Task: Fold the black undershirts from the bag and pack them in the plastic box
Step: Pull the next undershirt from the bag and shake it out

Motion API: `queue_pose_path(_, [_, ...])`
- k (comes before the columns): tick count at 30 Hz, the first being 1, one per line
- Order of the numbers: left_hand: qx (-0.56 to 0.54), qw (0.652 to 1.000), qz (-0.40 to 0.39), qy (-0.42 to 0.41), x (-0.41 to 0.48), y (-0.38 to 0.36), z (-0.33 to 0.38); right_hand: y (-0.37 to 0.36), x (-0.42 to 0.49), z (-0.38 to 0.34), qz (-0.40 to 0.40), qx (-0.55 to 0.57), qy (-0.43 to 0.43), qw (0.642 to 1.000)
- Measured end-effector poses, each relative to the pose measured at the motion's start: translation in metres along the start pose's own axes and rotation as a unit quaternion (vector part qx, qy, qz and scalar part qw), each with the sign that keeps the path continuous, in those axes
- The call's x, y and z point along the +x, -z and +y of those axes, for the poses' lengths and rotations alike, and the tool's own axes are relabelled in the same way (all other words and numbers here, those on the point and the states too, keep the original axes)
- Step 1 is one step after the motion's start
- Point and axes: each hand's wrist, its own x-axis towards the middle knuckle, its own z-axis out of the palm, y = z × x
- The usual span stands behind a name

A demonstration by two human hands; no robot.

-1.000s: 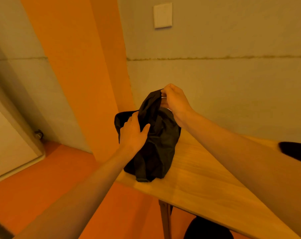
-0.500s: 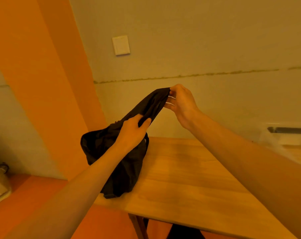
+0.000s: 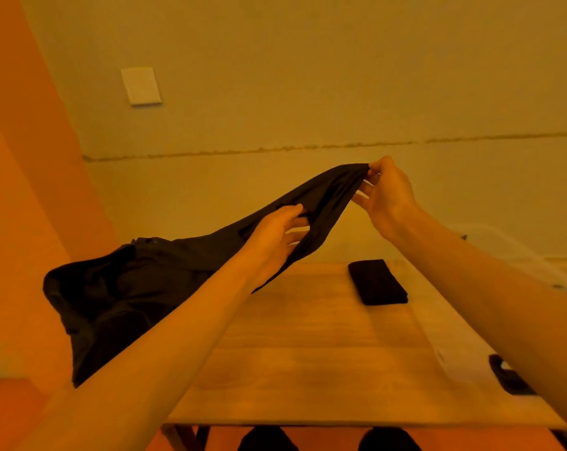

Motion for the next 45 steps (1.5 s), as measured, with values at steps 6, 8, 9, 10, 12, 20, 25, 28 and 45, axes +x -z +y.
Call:
queue_pose_path(6, [0.066,0.996,-0.009,-0.064,0.006,-0.041,-0.006,0.036,0.009,-0.027,0.037,-0.052,0.023,0.998])
queue_pose_path(8, [0.06,0.992,-0.016,-0.107,0.007,-0.041,0.0,0.042,0.011,-0.036,0.06,-0.075,0.04,0.995])
queue_pose_path(9, [0.075,0.989,-0.034,-0.124,0.007,-0.04,0.002,0.044,0.012,-0.04,0.075,-0.079,0.049,0.993])
queue_pose_path(10, [0.091,0.986,-0.054,-0.132,0.006,-0.038,0.005,0.047,0.014,-0.045,0.091,-0.077,0.06,0.991])
queue_pose_path(12, [0.129,0.982,-0.082,-0.115,0.004,-0.035,0.007,0.052,0.017,-0.054,0.12,-0.056,0.075,0.988])
queue_pose_path(20, [0.261,0.963,-0.068,0.014,-0.003,-0.004,-0.008,0.059,0.013,-0.043,0.063,-0.145,0.055,0.986])
queue_pose_path(25, [0.087,0.989,-0.094,0.074,-0.007,0.015,-0.005,0.05,0.006,-0.012,-0.019,-0.187,0.007,0.982])
queue_pose_path(28, [0.074,0.96,-0.165,0.216,-0.014,0.018,-0.014,0.035,-0.001,0.0,-0.133,-0.22,-0.029,0.966])
queue_pose_path(45, [-0.063,0.958,0.186,0.207,-0.04,0.036,-0.123,0.108,-0.073,0.147,-0.229,-0.696,-0.166,0.66])
